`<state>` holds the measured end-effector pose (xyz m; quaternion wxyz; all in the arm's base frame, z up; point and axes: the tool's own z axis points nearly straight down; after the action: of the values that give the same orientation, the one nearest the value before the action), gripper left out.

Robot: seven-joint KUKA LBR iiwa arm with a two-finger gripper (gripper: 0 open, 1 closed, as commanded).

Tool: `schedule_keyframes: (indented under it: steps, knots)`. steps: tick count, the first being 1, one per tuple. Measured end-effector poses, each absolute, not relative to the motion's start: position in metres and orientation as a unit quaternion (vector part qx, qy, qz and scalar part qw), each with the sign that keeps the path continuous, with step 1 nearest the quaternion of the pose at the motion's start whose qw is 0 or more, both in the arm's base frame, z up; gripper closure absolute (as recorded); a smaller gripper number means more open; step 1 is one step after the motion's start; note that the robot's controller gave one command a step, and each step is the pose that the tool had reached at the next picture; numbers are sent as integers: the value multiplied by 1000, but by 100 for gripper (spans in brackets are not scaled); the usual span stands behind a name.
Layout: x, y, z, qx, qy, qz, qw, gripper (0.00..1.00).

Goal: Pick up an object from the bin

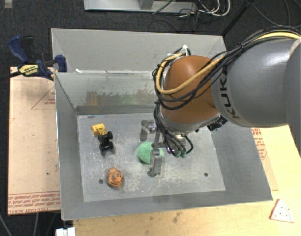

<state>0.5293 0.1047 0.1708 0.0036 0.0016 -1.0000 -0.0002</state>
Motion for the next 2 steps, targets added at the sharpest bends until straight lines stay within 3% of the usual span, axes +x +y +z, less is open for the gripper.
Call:
schedule_keyframes:
  steps: [1, 2]
  knots:
    - [531, 104, 175, 0, -1000, -1, 0, 0]
    - [543, 69, 107, 23, -1000, -1, -3, 0]
